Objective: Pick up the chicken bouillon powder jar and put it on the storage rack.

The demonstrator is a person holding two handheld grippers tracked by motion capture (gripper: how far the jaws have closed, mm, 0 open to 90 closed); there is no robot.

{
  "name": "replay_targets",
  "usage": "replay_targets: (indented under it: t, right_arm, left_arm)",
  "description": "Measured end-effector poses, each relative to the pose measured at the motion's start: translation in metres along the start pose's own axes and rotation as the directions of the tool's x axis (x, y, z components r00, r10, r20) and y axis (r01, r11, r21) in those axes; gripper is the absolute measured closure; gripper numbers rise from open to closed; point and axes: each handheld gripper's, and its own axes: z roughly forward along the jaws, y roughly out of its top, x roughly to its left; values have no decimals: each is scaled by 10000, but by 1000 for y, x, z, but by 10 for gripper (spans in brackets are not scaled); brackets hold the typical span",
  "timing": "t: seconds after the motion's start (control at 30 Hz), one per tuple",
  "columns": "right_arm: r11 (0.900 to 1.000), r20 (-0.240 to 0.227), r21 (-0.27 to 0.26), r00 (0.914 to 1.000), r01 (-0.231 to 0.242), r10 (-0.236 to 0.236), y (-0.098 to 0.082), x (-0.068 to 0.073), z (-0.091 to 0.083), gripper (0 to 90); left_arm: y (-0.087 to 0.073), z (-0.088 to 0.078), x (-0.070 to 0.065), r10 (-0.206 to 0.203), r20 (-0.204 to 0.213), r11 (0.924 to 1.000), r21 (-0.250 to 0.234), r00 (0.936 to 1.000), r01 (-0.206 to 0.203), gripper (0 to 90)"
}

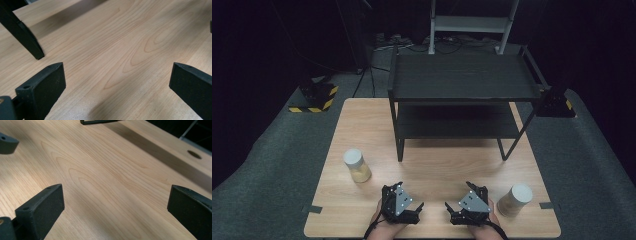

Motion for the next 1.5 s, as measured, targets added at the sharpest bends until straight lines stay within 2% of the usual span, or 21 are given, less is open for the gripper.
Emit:
replay_targets:
  t: [0.1,0.17,0.33,0.73,0.87,0.9,1.1,1.3,1.5]
  right_arm:
    - [10000,-76,74,10000,38,-37,0,-3,-1,0]
    - [9998,-135,157,9998,-139,141,0,-7,-1,0]
    - [9989,-58,184,9991,-422,423,0,-8,-2,0]
    - [9994,-60,139,9995,-309,310,-1,-7,-3,0]
    - [9994,-183,174,9993,-314,317,-1,-10,-2,0]
    - [9993,-203,170,9993,-322,326,-1,-10,-2,0]
    - [9992,-239,141,9990,-369,372,-2,-11,-3,0]
    - [9992,-202,128,9991,-378,381,-2,-11,-3,0]
    - [9992,-180,143,9991,-375,377,-1,-10,-3,0]
  left_arm:
    - [-1,0,0,-46,-20,10000,-50,10000,46,9]
    - [1,0,1,-60,19,10000,34,10000,60,9]
    - [-2,-1,2,-81,60,9999,-130,9999,81,9]
    - [-3,-2,3,-50,106,9998,-175,9999,52,8]
    - [-4,-2,7,-235,248,9995,-199,9994,240,9]
    - [-5,-2,11,-398,396,9989,-232,9984,407,9]
    - [-6,-2,15,-637,520,9975,-273,9966,652,11]
    - [-11,-6,20,-757,663,9955,-513,9949,792,11]
    - [-11,-23,21,-819,561,9869,-1343,9951,888,9]
